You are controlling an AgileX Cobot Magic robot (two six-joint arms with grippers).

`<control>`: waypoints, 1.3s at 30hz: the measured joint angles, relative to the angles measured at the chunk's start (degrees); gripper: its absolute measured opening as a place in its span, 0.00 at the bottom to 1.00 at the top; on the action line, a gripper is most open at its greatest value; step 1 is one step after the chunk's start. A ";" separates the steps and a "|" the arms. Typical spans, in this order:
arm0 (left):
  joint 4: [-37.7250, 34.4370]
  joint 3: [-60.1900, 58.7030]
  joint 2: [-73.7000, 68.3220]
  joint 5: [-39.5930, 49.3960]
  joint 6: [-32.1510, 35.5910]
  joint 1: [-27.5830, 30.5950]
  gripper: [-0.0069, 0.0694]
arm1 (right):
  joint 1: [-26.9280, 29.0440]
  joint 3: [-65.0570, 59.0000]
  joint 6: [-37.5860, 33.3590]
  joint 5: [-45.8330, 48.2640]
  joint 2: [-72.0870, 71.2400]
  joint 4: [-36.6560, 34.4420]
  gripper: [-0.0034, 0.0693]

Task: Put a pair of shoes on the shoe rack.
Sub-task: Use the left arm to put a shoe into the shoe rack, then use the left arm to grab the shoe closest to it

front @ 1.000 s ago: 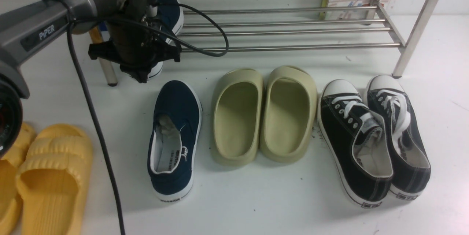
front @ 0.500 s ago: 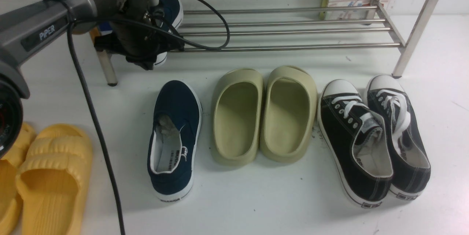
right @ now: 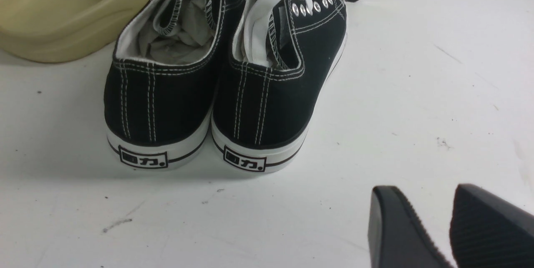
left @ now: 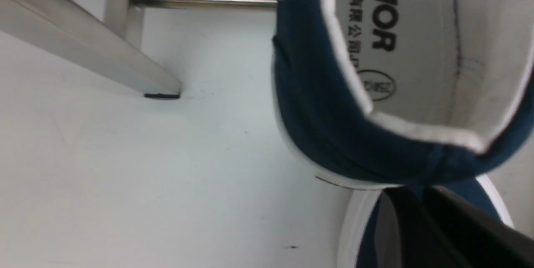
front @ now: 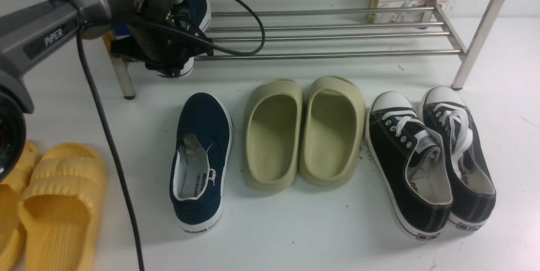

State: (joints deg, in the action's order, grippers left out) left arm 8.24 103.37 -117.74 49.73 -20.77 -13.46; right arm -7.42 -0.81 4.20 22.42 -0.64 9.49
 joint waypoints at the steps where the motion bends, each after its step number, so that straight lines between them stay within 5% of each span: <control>1: -0.40 0.00 0.00 0.15 0.13 0.00 0.29 | 0.00 0.00 0.00 0.00 0.00 0.00 0.38; 5: -3.22 0.00 1.50 4.20 2.51 -0.06 0.52 | 0.00 0.00 0.00 0.00 0.00 0.00 0.39; 12: -2.45 -4.29 11.78 11.57 0.07 0.00 0.64 | 0.00 0.00 0.00 0.00 0.00 0.00 0.39; 23: -10.08 -43.06 32.23 -1.11 -9.00 -2.83 0.64 | 0.00 0.00 0.00 0.00 0.00 0.00 0.39; 33: -14.44 -47.41 25.30 -10.60 -7.69 -2.90 0.59 | 0.00 0.00 0.00 0.00 0.00 0.00 0.39; 39: -20.08 -47.41 20.02 -12.03 -0.10 -2.90 0.45 | 0.00 0.00 0.00 0.00 0.00 0.00 0.39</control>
State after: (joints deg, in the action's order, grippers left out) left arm -11.84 55.96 -97.72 37.71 -20.88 -16.37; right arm -7.42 -0.81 4.20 22.42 -0.64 9.49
